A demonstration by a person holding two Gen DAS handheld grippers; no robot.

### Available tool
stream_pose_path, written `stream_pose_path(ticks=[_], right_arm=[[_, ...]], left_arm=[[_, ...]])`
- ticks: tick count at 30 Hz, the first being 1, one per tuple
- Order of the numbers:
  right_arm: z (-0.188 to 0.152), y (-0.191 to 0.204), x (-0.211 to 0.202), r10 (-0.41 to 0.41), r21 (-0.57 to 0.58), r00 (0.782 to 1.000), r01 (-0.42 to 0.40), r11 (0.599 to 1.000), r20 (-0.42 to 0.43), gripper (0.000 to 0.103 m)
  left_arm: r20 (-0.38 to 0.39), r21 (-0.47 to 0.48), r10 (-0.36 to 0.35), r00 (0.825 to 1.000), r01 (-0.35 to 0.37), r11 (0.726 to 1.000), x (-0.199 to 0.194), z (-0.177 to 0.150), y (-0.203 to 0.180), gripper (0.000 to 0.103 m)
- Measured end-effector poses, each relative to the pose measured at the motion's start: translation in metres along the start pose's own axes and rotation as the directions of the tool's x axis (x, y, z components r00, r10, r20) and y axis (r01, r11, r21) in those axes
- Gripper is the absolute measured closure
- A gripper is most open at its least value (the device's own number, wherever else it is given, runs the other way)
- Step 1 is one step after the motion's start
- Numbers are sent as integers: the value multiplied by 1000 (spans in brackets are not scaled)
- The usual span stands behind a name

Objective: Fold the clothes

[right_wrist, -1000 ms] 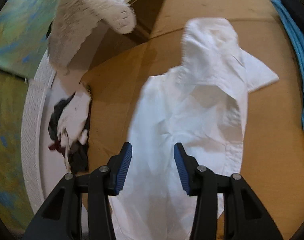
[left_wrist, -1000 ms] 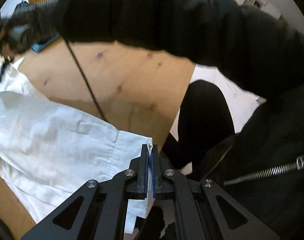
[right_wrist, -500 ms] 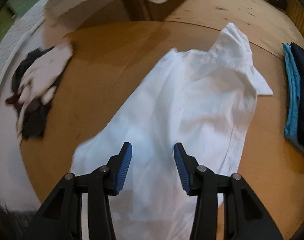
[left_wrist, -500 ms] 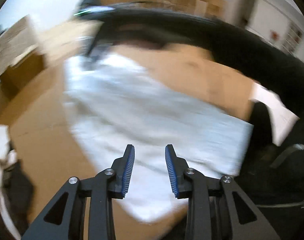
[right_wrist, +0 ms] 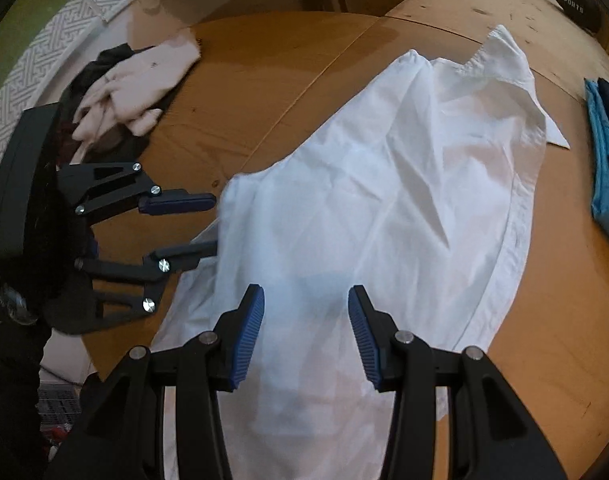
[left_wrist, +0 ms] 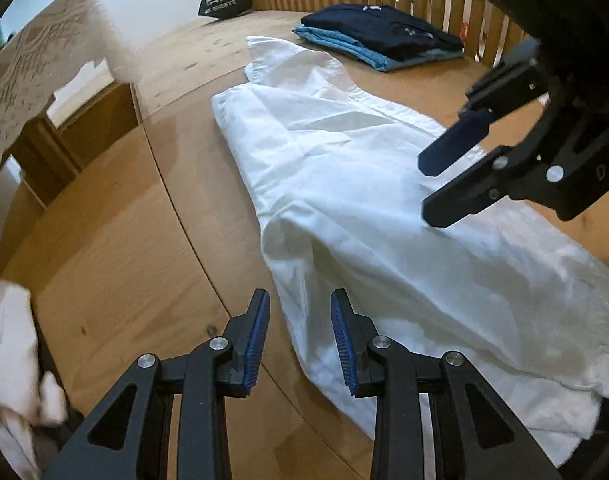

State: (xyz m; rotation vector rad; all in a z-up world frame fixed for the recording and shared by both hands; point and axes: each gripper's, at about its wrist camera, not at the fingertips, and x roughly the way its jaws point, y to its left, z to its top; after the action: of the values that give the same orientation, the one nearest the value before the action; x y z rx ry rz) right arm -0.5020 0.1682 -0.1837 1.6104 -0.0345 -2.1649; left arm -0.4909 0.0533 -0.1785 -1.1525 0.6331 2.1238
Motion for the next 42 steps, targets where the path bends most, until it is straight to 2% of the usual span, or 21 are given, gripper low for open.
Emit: stream_pose_path(ticks=[2, 5, 8, 13, 18, 22, 24, 25, 27, 29, 32, 35, 39, 42], right_arm=[[5, -4, 4, 16, 11, 1000, -16, 1000, -11, 60], [7, -9, 14, 12, 23, 999, -11, 1000, -43, 60], [2, -11, 27, 4, 1, 994, -4, 1000, -109, 60], [4, -8, 20, 15, -32, 993, -19, 999, -119, 59], [6, -5, 12, 29, -65, 992, -37, 997, -124, 59], [47, -30, -6, 54, 27, 999, -54, 998, -1, 59], [70, -44, -16, 62, 77, 996, -67, 995, 66, 59], [79, -45, -12, 67, 83, 995, -73, 994, 73, 59], [94, -44, 4, 77, 80, 995, -83, 993, 68, 59], [100, -38, 21, 57, 81, 998, -59, 995, 32, 59], [90, -33, 28, 89, 93, 996, -87, 992, -20, 59], [63, -30, 11, 81, 79, 996, -77, 994, -42, 59], [-2, -22, -27, 82, 58, 994, -78, 995, -74, 59], [-59, -13, -50, 104, 39, 991, -101, 994, -86, 59]], left_arm=[[2, 2, 18, 1000, -18, 1000, 7, 2, 0, 72], [28, -93, 25, 999, -22, 995, 12, 4, 14, 73], [58, -208, 21, 998, -8, 978, 14, -1, 32, 73], [51, -327, 5, 999, 12, 945, 21, -16, 52, 65], [89, -274, 23, 996, 2, 962, -18, -22, 49, 65], [157, -198, 70, 985, -38, 980, -54, -10, 42, 65], [168, -144, 103, 980, -79, 986, -65, -4, 37, 65], [156, -135, 102, 983, -81, 988, -65, -4, 38, 65], [144, -158, 69, 987, -46, 986, -64, -5, 44, 66], [166, -179, 30, 986, 0, 984, -59, 0, 48, 66], [163, -146, -49, 985, 73, 987, -41, 10, 39, 66], [90, -118, -114, 989, 124, 985, -16, 9, 29, 66], [13, -114, -92, 996, 93, 989, 0, -17, 24, 66], [11, -130, -57, 998, 58, 990, 1, -30, 28, 64]])
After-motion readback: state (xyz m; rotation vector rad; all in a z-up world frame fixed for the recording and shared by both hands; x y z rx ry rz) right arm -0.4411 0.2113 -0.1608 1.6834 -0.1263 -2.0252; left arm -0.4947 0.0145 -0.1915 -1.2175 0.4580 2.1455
